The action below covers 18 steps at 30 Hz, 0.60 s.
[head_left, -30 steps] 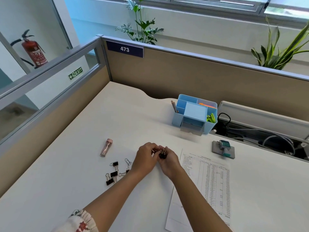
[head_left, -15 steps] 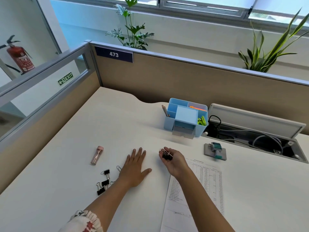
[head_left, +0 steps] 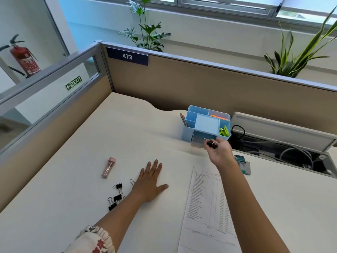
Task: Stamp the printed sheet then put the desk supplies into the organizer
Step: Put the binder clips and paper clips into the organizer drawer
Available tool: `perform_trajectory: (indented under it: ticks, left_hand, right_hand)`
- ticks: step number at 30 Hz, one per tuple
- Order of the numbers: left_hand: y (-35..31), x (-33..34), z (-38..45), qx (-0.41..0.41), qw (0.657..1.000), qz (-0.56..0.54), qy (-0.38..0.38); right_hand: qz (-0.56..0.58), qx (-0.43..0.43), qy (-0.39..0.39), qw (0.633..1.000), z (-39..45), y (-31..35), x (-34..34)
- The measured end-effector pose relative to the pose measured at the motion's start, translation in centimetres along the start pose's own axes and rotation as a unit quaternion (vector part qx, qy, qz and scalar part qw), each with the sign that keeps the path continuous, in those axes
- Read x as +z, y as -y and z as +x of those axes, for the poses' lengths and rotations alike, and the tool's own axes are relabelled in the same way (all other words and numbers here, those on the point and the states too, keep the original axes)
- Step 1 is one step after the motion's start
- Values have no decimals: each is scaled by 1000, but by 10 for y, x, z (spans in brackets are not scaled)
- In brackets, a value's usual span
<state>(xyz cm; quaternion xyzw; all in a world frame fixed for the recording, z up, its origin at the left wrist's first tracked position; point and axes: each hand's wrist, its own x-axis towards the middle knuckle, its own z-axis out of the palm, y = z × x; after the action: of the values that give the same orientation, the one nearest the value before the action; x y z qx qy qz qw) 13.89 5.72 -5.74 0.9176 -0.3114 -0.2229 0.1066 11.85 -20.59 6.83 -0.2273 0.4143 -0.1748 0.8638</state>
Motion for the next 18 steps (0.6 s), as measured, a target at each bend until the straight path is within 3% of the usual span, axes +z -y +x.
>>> perform_trajectory:
  ticks: [18]
  left_hand:
    - [-2, -7, -3, -10, 1000, -8, 21]
  right_hand:
    - [-84, -44, -12, 995, -20, -29, -13]
